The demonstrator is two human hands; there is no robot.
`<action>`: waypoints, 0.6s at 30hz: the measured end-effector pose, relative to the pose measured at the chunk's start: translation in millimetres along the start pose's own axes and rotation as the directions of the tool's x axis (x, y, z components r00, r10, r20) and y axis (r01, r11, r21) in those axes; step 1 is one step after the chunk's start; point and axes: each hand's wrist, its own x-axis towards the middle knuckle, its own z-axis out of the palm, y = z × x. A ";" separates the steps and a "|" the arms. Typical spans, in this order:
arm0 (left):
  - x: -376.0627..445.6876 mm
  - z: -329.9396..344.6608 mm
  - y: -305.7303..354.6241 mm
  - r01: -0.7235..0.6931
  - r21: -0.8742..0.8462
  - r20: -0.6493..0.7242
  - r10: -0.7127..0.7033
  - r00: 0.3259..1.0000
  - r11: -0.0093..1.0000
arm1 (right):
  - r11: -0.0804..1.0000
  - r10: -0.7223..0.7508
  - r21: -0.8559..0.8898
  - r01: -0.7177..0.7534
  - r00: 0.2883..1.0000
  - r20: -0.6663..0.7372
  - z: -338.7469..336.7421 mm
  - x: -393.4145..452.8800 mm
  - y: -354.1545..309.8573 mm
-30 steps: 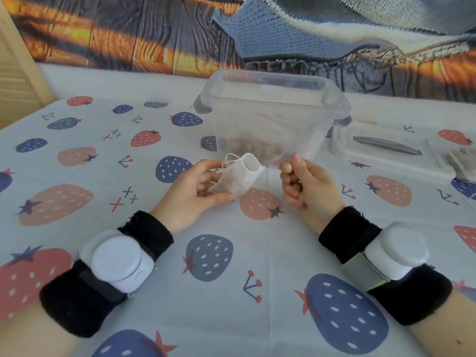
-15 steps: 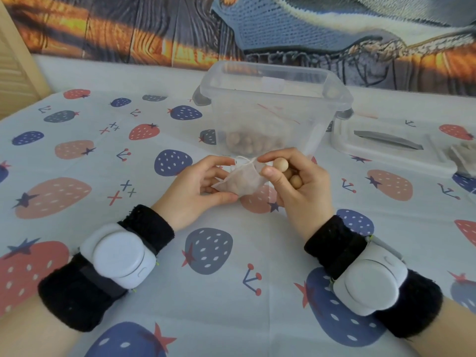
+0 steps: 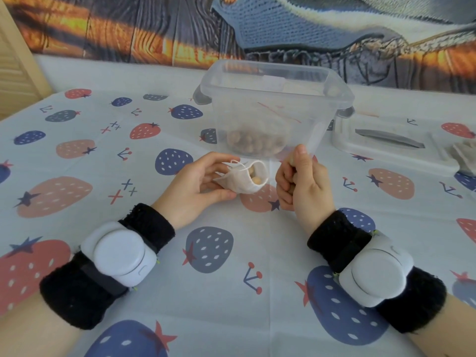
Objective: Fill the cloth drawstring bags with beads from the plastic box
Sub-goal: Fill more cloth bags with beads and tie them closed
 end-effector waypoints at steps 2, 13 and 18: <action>0.2 0.3 0.1 -0.001 0.004 -0.005 0.001 1.000 1.000 | 0.998 -0.054 -0.012 0.054 0.999 0.003 0.0 -0.4 2.0; 1.0 0.3 -3.2 0.033 0.041 0.009 -0.034 0.999 0.999 | 0.868 -0.407 -0.218 0.445 0.891 0.199 -1.0 -6.3 4.3; 0.8 1.2 -2.7 0.028 0.037 0.030 -0.029 0.999 0.999 | 0.861 -0.391 -0.255 0.441 0.893 0.225 -0.7 -2.8 10.2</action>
